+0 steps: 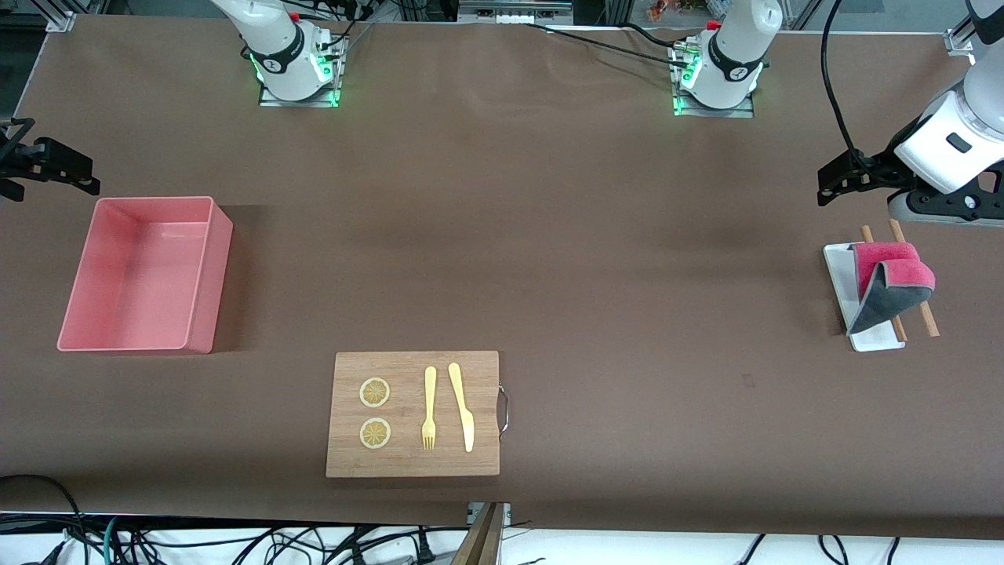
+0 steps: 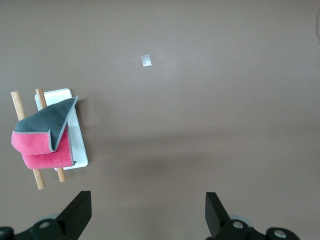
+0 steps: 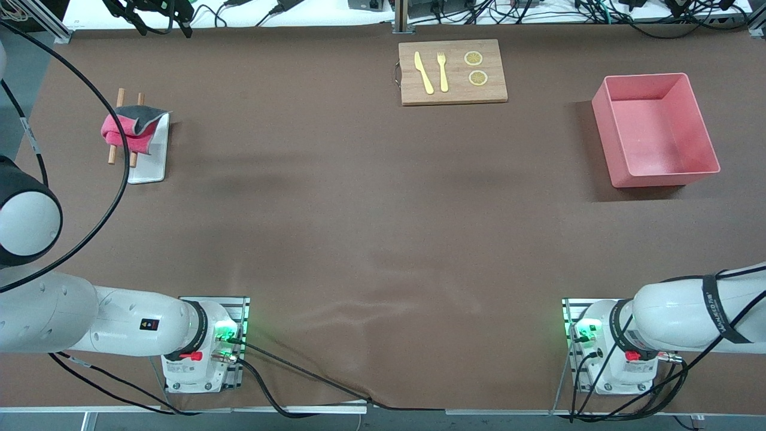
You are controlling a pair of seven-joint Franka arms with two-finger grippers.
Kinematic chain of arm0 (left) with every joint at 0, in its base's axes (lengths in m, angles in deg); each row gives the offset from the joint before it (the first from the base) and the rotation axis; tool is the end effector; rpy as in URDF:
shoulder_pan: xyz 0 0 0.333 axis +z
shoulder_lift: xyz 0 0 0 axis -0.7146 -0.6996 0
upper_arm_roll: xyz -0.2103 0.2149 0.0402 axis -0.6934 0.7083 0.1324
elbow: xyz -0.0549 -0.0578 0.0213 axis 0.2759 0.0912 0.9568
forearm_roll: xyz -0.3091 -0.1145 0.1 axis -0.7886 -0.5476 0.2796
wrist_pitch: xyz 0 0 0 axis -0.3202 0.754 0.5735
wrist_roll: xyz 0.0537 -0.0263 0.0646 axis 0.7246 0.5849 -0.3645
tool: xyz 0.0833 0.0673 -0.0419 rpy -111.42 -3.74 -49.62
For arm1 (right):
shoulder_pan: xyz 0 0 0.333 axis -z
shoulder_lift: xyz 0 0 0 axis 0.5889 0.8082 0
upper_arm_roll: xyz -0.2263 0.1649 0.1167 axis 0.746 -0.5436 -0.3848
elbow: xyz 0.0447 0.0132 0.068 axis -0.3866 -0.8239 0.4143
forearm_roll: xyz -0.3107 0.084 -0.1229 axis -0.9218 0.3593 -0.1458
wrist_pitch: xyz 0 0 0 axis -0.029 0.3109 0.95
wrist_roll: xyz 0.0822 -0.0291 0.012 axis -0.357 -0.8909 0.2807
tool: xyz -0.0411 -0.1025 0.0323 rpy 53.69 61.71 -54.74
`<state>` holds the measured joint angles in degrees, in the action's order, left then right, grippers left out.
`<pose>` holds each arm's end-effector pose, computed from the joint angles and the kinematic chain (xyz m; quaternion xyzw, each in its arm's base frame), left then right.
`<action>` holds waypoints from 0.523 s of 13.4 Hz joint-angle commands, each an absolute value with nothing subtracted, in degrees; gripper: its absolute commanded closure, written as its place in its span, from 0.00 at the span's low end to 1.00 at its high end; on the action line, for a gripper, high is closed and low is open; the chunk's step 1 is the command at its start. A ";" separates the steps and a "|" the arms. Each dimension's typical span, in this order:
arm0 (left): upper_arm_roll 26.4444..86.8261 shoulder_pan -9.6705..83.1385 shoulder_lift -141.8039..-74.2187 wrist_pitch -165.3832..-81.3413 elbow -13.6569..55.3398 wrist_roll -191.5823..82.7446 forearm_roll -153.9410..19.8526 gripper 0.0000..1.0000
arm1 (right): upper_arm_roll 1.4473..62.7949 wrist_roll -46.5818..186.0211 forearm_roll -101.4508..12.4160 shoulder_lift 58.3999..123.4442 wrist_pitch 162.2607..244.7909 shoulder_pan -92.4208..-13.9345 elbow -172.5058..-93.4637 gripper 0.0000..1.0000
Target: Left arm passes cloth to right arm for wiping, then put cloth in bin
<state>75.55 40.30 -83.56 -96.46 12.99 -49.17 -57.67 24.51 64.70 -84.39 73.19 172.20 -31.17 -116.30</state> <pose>0.5074 -0.0404 0.5811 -0.9992 0.0300 0.0247 0.0047 0.5231 -0.0325 0.6007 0.9972 0.0618 -0.0360 0.0198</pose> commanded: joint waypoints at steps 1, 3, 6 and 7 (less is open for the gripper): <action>75.40 40.42 -82.30 -96.81 14.29 -49.20 -57.09 0.00 | 24.30 63.41 -83.47 73.43 172.02 -30.54 -115.61 0.00; 75.40 40.51 -82.39 -96.81 14.29 -49.11 -57.09 0.00 | 24.30 63.41 -83.47 73.43 172.02 -30.54 -115.61 0.00; 75.49 40.77 -82.39 -96.81 14.38 -49.20 -57.09 0.00 | 24.30 63.41 -83.47 73.43 172.02 -30.45 -115.61 0.00; 75.40 40.77 -82.30 -96.73 14.38 -49.20 -57.09 0.00 | 24.30 63.41 -83.47 73.43 172.02 -30.54 -115.61 0.00</action>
